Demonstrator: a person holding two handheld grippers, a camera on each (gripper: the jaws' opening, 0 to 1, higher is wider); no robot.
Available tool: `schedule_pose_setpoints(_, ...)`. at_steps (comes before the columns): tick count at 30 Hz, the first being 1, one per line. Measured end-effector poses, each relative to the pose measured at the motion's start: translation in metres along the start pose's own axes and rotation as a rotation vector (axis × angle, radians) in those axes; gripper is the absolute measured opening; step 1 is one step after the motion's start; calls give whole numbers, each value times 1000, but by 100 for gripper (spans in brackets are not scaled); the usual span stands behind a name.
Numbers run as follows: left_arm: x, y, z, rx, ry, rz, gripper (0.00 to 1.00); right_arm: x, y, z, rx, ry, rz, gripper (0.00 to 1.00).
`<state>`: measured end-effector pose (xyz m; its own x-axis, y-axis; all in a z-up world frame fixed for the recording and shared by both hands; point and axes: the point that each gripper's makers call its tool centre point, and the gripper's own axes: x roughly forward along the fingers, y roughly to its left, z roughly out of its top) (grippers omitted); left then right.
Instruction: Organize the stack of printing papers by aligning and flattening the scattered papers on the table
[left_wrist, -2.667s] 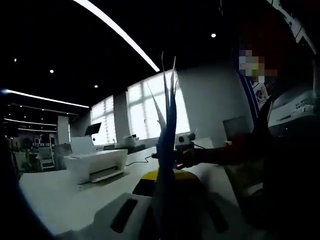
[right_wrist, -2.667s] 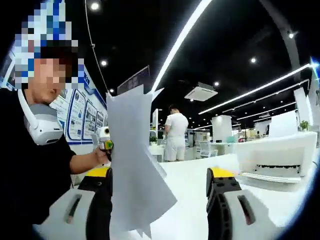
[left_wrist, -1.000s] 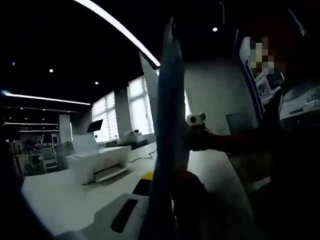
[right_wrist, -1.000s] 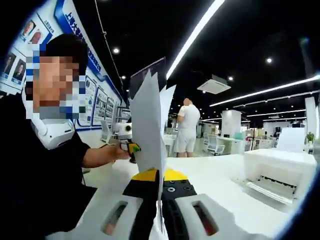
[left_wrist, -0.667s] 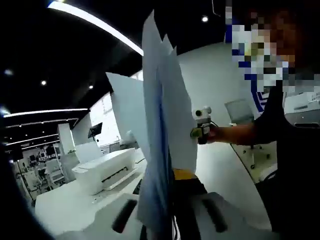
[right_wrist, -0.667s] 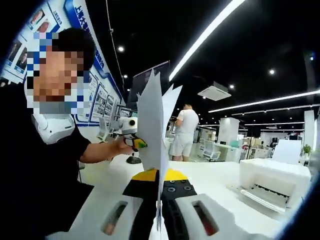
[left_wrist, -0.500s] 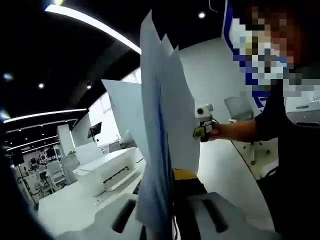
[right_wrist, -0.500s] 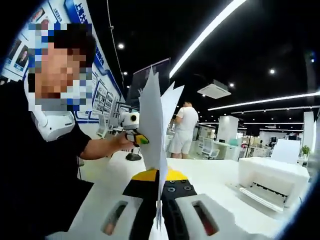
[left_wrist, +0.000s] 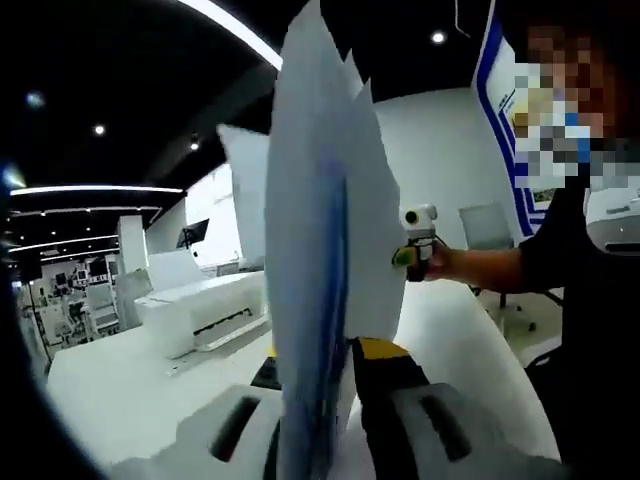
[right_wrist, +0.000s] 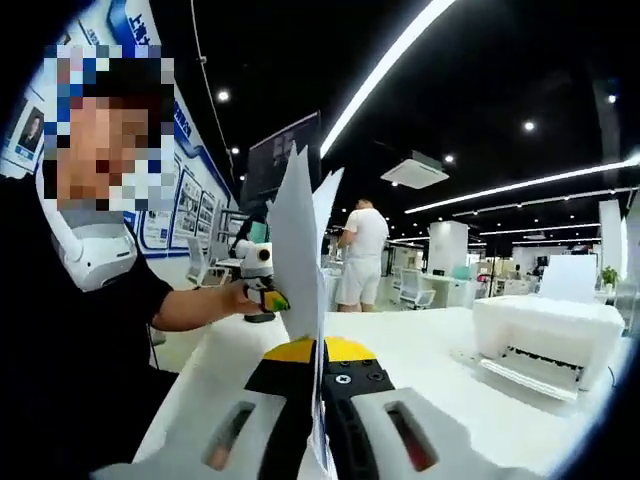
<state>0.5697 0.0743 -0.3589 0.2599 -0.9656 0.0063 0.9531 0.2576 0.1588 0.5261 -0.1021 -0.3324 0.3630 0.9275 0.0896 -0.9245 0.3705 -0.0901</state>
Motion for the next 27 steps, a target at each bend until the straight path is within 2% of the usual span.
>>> schedule_pose_setpoints(5, 9, -12, -24, -65, 3, -47, 41, 2, -8, -6, 35, -2, -35, 0)
schedule_pose_setpoints(7, 10, -15, -35, -63, 24, -61, 28, 2, -9, -6, 32, 2, -47, 0)
schedule_pose_setpoints(8, 9, -19, -40, -21, 39, -87, 12, 2, -9, -4, 28, 0, -48, 0)
schedule_pose_setpoints(9, 8, -20, -39, 1, 29, -82, 7, 2, -7, -2, 23, 0, -39, 0)
schedule_pose_setpoints(11, 6, -22, -30, -16, 29, -85, 6, 2, -3, 6, 9, -1, -33, 0)
schedule_pose_setpoints(14, -1, -21, 6, -6, 12, -73, 6, 2, 5, 21, 7, -24, -15, 0)
schedule_pose_setpoints(17, -6, -14, 28, 45, 84, -55, 6, 4, 12, 25, 5, -17, -2, 0)
schedule_pose_setpoints(19, -6, -12, 35, 33, 143, -48, 6, 3, 12, 23, 30, -18, -2, 0)
schedule_pose_setpoints(20, -6, -13, 35, -5, 185, -63, 6, 4, 12, 20, 40, -16, -5, 0)
schedule_pose_setpoints(22, -5, -13, 31, -9, 220, -74, 7, 3, 12, 7, 68, 0, -13, 0)
schedule_pose_setpoints(24, -4, -9, 20, -25, 253, -69, 7, 4, 12, -6, 73, 29, -22, 0)
schedule_pose_setpoints(25, -4, -7, 8, -70, 280, -65, 7, 4, 9, -21, 80, 81, -38, 0)
schedule_pose_setpoints(27, -2, -3, -6, -131, 286, -57, 7, 6, 7, -27, 99, 88, -48, 0)
